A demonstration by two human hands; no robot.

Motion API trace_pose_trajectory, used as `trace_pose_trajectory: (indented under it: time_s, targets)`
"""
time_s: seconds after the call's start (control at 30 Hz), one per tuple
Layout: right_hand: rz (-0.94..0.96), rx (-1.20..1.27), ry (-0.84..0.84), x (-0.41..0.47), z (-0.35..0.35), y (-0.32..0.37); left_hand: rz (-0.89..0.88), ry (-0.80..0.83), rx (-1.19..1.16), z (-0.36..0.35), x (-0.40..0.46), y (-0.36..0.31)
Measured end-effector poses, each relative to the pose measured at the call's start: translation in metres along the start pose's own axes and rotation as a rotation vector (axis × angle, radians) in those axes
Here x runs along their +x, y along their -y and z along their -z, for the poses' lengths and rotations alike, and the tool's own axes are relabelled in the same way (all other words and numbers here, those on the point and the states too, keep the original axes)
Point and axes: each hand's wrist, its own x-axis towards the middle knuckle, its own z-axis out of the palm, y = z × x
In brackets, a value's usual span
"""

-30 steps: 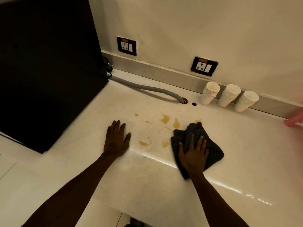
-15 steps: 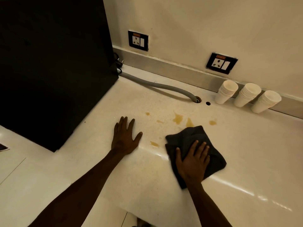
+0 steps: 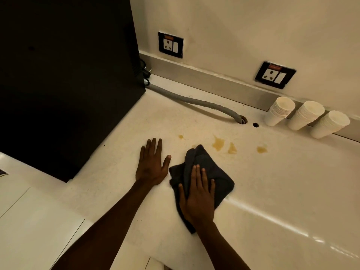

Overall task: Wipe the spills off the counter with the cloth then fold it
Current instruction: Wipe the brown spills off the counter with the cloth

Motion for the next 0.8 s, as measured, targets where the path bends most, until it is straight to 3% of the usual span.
trace_pose_trajectory:
  time_s: [0.1, 0.27, 0.37, 0.47, 0.7, 0.8]
  targets:
    - [-0.017, 0.054, -0.034, 0.008, 0.003, -0.014, 0.001, -0.005, -0.002, -0.001, 0.0, 0.0]
    - [-0.353, 0.411, -0.248, 0.072, 0.021, -0.023, -0.017, 0.023, 0.059, -0.004, 0.001, 0.002]
    - [-0.406, 0.385, -0.253, 0.114, 0.029, -0.021, -0.013, 0.034, 0.06, -0.005, 0.002, 0.002]
    - [-0.28, 0.259, -0.142, 0.142, 0.023, -0.003, 0.003, 0.044, 0.062, -0.005, 0.004, 0.003]
    - [0.299, 0.118, 0.132, 0.144, 0.01, 0.019, -0.008, -0.017, -0.049, -0.001, 0.003, 0.002]
    - [0.367, 0.103, 0.128, 0.115, 0.012, -0.002, -0.002, -0.042, -0.085, 0.001, 0.001, 0.006]
